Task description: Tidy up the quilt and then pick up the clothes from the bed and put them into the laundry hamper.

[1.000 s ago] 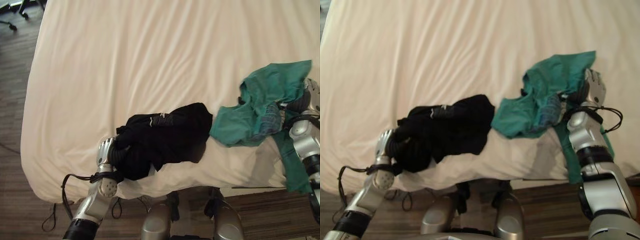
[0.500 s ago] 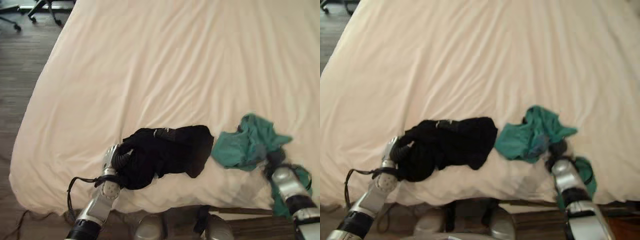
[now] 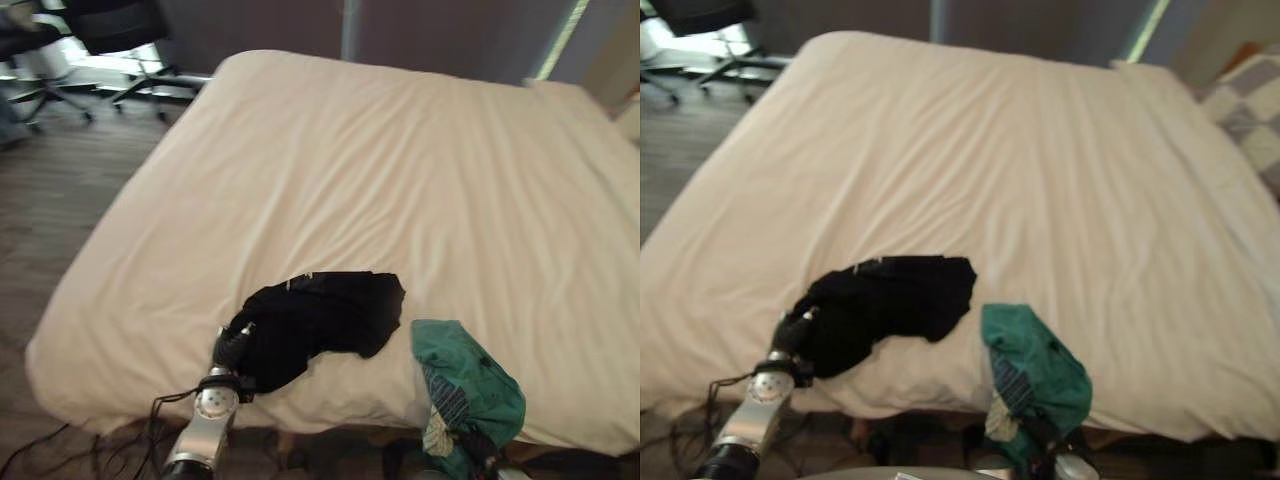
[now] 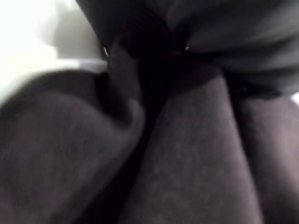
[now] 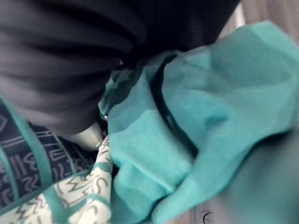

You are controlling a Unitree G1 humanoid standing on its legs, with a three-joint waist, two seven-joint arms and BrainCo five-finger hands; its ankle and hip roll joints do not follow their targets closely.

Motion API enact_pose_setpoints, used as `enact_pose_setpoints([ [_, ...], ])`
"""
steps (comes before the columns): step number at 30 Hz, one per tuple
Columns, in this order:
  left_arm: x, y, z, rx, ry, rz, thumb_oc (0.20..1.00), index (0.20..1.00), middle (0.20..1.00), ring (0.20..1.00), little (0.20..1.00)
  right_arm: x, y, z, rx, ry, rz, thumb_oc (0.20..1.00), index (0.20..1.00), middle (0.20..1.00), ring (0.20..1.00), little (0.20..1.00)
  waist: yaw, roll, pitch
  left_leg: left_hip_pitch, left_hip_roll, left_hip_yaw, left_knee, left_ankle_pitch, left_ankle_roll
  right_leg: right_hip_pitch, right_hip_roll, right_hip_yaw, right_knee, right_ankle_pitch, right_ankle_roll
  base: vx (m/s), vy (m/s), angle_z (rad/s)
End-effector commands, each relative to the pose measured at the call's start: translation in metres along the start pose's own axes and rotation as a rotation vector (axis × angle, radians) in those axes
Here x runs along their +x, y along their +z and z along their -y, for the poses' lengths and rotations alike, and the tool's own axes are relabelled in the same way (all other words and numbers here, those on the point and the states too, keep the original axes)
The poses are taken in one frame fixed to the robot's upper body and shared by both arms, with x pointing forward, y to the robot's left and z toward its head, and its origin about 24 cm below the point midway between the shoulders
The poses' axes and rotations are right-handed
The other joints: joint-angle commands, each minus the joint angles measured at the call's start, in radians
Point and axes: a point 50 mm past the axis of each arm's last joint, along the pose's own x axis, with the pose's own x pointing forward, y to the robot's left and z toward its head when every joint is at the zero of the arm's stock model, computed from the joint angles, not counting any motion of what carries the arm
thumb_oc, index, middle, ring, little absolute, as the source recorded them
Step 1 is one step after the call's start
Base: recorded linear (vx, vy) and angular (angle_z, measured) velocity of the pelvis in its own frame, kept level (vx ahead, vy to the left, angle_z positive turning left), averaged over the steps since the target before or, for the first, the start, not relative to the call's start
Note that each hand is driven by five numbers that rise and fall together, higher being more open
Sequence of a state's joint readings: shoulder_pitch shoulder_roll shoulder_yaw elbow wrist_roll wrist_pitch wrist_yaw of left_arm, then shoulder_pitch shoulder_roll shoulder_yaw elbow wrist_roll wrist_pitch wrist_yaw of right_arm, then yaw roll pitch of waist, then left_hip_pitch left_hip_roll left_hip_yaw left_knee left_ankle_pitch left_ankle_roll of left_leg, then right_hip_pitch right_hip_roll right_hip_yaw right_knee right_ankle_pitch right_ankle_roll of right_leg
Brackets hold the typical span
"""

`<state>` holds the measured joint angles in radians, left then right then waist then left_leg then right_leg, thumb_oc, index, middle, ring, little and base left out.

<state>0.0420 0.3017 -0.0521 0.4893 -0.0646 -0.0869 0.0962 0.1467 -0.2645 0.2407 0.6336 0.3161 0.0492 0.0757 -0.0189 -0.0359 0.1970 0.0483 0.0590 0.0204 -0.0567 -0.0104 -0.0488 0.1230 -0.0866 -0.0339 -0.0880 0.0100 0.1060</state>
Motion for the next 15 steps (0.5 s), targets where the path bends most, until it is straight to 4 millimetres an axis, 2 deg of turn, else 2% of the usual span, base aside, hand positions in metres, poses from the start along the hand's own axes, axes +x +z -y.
enact_pose_setpoints([
  [1,-0.027,-0.049,-0.015,-0.070,0.071,-0.191,0.200,0.200,0.200,0.200,0.200,0.019,0.075,-0.015,-0.129,0.073,0.247,0.200,0.200,0.200,0.200,0.200,0.094,-0.001,0.011,-0.070,-0.073,-0.034,0.049,-0.041,0.023,-0.084,-0.021,-0.054,0.068,-0.092,0.036,-0.08,-0.065,0.73],
  [2,-0.027,-0.049,-0.015,-0.070,0.071,-0.190,0.200,0.200,0.200,0.200,0.200,0.019,0.076,-0.015,-0.130,0.073,0.248,0.200,0.200,0.200,0.200,0.200,0.092,-0.002,0.009,-0.074,-0.073,-0.035,0.050,-0.039,0.023,-0.086,-0.021,-0.055,0.067,-0.091,0.036,-0.13,-0.034,0.82],
  [3,-0.024,-0.047,-0.014,-0.071,0.079,-0.186,0.200,0.200,0.200,0.200,0.200,0.018,0.083,-0.009,-0.151,0.039,0.272,0.200,0.200,0.200,0.200,0.200,0.121,0.010,0.022,-0.125,-0.070,-0.031,0.092,-0.033,-0.001,-0.077,-0.047,-0.136,0.055,-0.098,0.036,-0.30,0.049,1.53],
  [4,-0.015,-0.036,-0.013,-0.084,0.085,-0.153,0.200,0.200,0.200,0.200,0.200,0.018,0.100,-0.002,-0.187,-0.013,0.320,0.200,0.200,0.200,0.200,0.200,0.128,0.024,0.044,-0.167,0.002,0.142,0.153,-0.037,-0.019,-0.067,-0.104,-0.281,0.057,-0.098,0.045,-0.30,0.049,2.98],
  [5,-0.015,-0.036,-0.013,-0.084,0.085,-0.152,0.200,0.200,0.200,0.200,0.200,0.018,0.100,-0.002,-0.187,-0.013,0.321,0.200,0.200,0.200,0.200,0.200,0.126,0.024,0.042,-0.171,0.002,0.140,0.155,-0.036,-0.019,-0.069,-0.103,-0.282,0.056,-0.096,0.045,-0.29,0.101,3.37],
  [6,-0.015,-0.035,-0.017,-0.087,0.110,-0.150,0.200,0.200,0.200,0.200,0.200,0.018,0.107,-0.002,-0.201,-0.033,0.342,0.200,0.200,0.200,0.200,0.200,0.132,0.024,0.044,-0.168,0.053,0.236,0.174,-0.037,-0.021,-0.051,-0.125,-0.354,0.051,-0.088,0.048,-0.08,0.074,2.95],
  [7,-0.017,-0.038,-0.022,-0.089,0.136,-0.158,0.200,0.200,0.200,0.200,0.200,0.018,0.109,-0.001,-0.206,-0.046,0.345,0.200,0.200,0.200,0.200,0.200,0.135,0.024,0.041,-0.154,0.086,0.268,0.188,-0.052,-0.036,-0.018,-0.135,-0.397,0.046,-0.093,0.053,-0.14,0.146,1.24],
  [8,-0.020,-0.043,-0.028,-0.087,0.177,-0.182,0.200,0.200,0.200,0.200,0.200,0.017,0.108,0.002,-0.188,-0.067,0.345,0.200,0.200,0.200,0.200,0.200,0.140,0.020,0.033,-0.147,0.125,0.300,0.194,-0.039,-0.046,0.001,-0.157,-0.466,0.054,-0.085,0.054,-0.11,0.207,1.23],
  [10,-0.025,-0.053,-0.033,-0.085,0.220,-0.229,0.200,0.200,0.200,0.200,0.200,0.016,0.105,0.004,-0.175,-0.094,0.341,0.200,0.200,0.200,0.200,0.200,0.147,0.018,0.021,-0.130,0.190,0.336,0.194,-0.007,-0.058,0.019,-0.193,-0.549,0.082,-0.079,0.048,-0.15,0.352,2.09],
  [11,-0.029,-0.063,-0.037,-0.074,0.258,-0.282,0.200,0.200,0.200,0.200,0.200,0.014,0.099,0.006,-0.192,-0.130,0.328,0.200,0.200,0.200,0.200,0.200,0.150,0.017,0.002,-0.107,0.269,0.389,0.159,0.050,-0.083,0.041,-0.235,-0.648,0.100,-0.067,0.056,-0.15,0.562,2.37],
  [12,-0.031,-0.069,-0.036,-0.071,0.276,-0.314,0.200,0.200,0.200,0.200,0.200,0.013,0.097,0.007,-0.209,-0.149,0.327,0.200,0.200,0.200,0.200,0.200,0.157,0.018,-0.007,-0.108,0.313,0.425,0.148,0.080,-0.094,0.048,-0.261,-0.692,0.110,-0.061,0.066,-0.13,0.605,2.51],
  [13,-0.031,-0.073,-0.035,-0.067,0.286,-0.339,0.200,0.200,0.200,0.200,0.200,0.013,0.094,0.009,-0.222,-0.175,0.317,0.200,0.200,0.200,0.200,0.200,0.156,0.021,-0.015,-0.112,0.328,0.438,0.135,0.095,-0.100,0.055,-0.281,-0.706,0.115,-0.049,0.074,-0.05,0.322,1.85],
  [15,-0.035,-0.079,-0.030,-0.053,0.267,-0.364,0.200,0.200,0.200,0.200,0.200,0.011,0.086,0.009,-0.236,-0.177,0.289,0.200,0.200,0.200,0.200,0.200,0.155,0.027,-0.028,-0.105,0.313,0.433,0.101,0.097,-0.103,0.074,-0.297,-0.727,0.121,-0.041,0.086,0.07,0.458,1.66],
])
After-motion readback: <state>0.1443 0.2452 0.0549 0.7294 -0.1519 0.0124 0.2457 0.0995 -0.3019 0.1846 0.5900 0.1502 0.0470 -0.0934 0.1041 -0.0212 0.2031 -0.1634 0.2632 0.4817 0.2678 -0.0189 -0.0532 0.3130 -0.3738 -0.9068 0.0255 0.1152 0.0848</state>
